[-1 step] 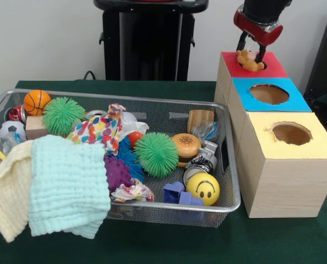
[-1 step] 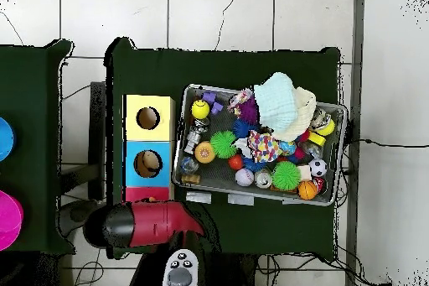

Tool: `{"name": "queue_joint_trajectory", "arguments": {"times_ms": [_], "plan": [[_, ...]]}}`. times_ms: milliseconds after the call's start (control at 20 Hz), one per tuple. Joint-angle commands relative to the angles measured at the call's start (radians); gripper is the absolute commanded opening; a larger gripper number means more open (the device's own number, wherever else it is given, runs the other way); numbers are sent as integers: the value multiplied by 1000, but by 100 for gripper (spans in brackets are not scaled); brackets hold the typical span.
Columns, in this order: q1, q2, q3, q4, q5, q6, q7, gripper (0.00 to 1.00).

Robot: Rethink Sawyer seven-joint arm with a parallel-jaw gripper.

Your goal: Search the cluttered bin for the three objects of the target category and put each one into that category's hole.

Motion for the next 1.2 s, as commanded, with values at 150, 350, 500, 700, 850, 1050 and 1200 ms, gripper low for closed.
{"name": "queue_joint_trajectory", "arguments": {"times_ms": [150,350,500,700,850,1050,1200], "plan": [[-19,50,-31,-21,-35,-10,65,100],[-27,-5,-10,6,-16,36,52,100],[-42,-67,12,30,3,85,30,100],[-50,-88,37,30,17,109,18,100],[-43,-108,47,33,22,124,19,100],[-60,-134,55,31,23,157,-1,100],[-76,-136,63,28,22,164,-14,100]]}}
